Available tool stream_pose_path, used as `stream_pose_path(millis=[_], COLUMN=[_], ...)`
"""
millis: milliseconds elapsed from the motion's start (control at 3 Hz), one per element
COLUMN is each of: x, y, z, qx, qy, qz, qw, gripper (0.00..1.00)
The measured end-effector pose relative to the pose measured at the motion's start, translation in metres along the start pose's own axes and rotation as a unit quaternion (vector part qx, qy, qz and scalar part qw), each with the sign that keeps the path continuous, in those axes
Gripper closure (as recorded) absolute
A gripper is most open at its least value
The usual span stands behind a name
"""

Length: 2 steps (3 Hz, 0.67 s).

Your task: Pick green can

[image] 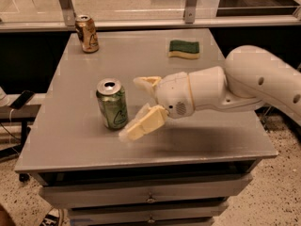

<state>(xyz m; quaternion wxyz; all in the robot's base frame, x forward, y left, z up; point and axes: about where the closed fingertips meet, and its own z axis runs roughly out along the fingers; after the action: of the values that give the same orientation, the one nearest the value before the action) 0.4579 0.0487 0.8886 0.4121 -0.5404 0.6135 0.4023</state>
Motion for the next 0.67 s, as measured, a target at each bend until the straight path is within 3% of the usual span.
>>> stream_pose_path(millis=[333, 667], x=[-0.032, -0.036], y=[0.006, 0.009], z=[0.039, 0.07], qx=[-0.019, -0.015], qy=[-0.075, -0.115], qz=[-0.009, -0.006], qw=[0.997, 0.9932], gripper=[0.0, 0.19])
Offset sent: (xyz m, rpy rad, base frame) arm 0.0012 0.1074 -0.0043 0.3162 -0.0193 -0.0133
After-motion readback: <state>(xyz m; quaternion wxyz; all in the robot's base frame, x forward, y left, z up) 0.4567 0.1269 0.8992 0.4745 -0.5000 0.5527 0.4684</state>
